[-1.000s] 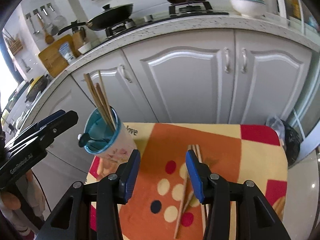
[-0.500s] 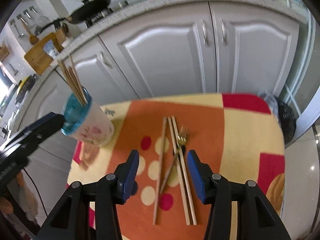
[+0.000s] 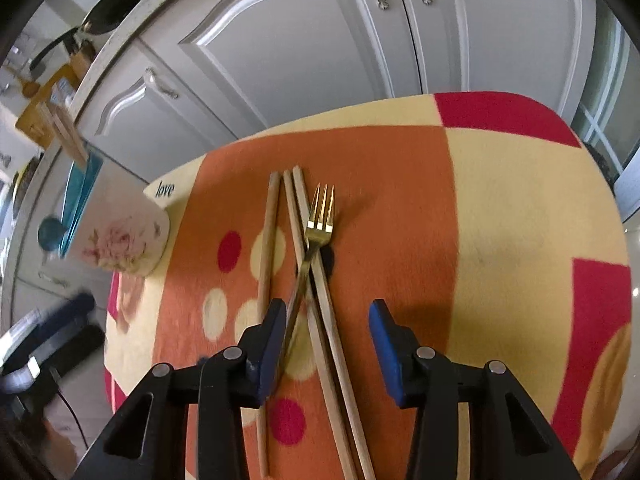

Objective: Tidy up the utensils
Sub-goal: 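Grasp a wooden chopstick with the left tool while the right tool grasps the gold fork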

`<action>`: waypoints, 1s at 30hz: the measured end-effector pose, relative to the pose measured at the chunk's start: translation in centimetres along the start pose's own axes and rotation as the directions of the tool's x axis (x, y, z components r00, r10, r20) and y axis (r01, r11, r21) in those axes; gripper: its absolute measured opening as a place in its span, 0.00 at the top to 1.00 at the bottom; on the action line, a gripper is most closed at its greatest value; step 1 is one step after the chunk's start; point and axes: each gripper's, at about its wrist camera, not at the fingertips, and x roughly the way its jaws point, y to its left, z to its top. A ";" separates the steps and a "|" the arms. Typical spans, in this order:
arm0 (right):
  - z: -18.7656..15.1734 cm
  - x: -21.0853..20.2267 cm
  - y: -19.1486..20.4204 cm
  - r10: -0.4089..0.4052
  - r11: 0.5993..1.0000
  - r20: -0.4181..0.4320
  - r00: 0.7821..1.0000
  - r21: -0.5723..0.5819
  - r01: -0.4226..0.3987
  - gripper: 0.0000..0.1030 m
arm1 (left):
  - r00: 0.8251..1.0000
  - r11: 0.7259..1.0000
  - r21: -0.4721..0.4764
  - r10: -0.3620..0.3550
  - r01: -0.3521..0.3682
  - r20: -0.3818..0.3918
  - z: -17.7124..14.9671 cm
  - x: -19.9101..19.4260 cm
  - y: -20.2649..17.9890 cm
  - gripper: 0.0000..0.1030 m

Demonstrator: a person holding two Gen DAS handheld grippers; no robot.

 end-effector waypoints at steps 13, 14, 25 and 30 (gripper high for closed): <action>5.1 3.5 -0.5 0.044 0.999 0.040 0.998 -0.018 -0.043 0.87 | 0.998 1.000 -0.015 -0.007 0.007 -0.063 1.0 3.3 -0.3 0.52; 5.1 3.5 -0.6 0.046 0.999 0.037 0.998 -0.024 -0.045 0.90 | 0.998 1.000 -0.020 -0.005 0.004 -0.068 1.3 3.9 -0.3 0.52; 0.7 0.1 -4.2 0.109 0.994 0.026 0.994 -0.029 -0.108 0.98 | 0.992 0.998 -0.058 0.000 -0.007 -0.124 5.4 10.7 -1.5 0.52; -0.2 -1.1 -5.6 0.119 0.993 0.028 0.993 -0.021 -0.118 0.98 | 0.989 0.998 -0.046 0.034 -0.041 -0.146 6.8 12.4 -2.0 0.62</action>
